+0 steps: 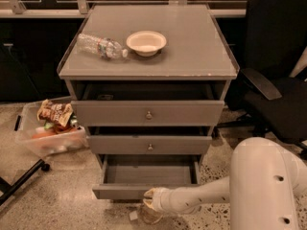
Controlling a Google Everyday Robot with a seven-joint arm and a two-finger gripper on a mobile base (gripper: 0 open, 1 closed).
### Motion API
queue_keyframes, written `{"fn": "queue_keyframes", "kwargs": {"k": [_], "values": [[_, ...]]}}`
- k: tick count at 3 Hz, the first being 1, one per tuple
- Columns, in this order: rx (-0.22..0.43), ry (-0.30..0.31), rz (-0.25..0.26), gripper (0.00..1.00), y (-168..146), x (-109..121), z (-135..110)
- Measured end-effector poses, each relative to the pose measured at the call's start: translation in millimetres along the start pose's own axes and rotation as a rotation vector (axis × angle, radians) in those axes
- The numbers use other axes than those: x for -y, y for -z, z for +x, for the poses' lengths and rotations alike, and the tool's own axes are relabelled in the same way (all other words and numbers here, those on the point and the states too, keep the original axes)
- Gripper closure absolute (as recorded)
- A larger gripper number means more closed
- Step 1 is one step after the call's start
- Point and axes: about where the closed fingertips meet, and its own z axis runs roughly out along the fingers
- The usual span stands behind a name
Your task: Open bottom drawer
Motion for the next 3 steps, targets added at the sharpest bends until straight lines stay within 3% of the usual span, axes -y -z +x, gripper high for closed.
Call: {"fn": "queue_keyframes", "kwargs": {"k": [1, 2, 3], "values": [[0.011, -0.007, 0.096, 0.88, 8, 19, 1], [0.018, -0.014, 0.144, 1.00, 8, 49, 0], [0.025, -0.015, 0.168, 1.00, -2, 75, -7]]}}
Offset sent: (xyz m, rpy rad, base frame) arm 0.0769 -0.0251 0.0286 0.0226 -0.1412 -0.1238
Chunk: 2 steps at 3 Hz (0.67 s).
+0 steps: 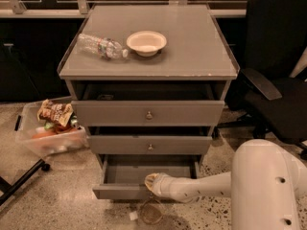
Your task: Open bottom drawer
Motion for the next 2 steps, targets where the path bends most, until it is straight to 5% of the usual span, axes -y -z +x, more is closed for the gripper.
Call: {"fn": "queue_keyframes", "kwargs": {"k": [2], "values": [[-0.004, -0.010, -0.060, 1.00, -54, 13, 21]]}}
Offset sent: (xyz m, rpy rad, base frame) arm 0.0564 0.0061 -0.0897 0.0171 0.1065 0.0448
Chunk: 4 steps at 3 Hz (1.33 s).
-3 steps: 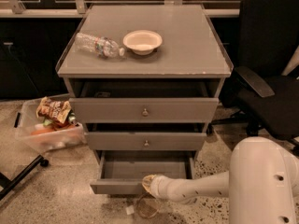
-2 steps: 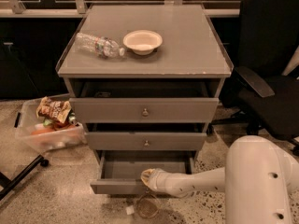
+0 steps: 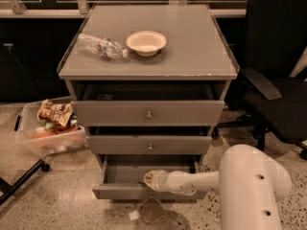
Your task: Open bottom drawer
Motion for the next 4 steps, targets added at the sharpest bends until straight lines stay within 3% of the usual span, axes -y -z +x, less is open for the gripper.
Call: {"fn": "queue_keyframes", "kwargs": {"k": [1, 3, 4], "values": [[0.013, -0.002, -0.001, 1.00, -23, 0, 14], [0.025, -0.013, 0.058, 1.00, -50, -1, 29], [0.013, -0.008, 0.032, 0.81, -58, -1, 33]]}}
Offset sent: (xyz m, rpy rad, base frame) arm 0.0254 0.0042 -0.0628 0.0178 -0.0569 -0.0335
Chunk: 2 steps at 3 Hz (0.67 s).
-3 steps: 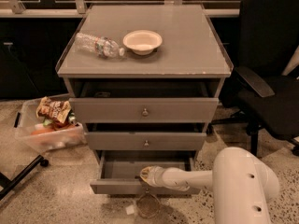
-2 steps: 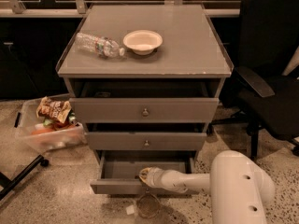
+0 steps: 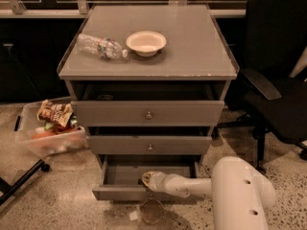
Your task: Open bottom drawer
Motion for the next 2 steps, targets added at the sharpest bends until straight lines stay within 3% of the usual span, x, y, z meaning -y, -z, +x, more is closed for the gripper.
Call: {"fn": "queue_keyframes", "kwargs": {"k": [1, 2], "values": [[-0.002, 0.000, -0.008, 0.58, 0, 0, -1], [-0.060, 0.004, -0.088, 0.35, 6, -13, 4]]}}
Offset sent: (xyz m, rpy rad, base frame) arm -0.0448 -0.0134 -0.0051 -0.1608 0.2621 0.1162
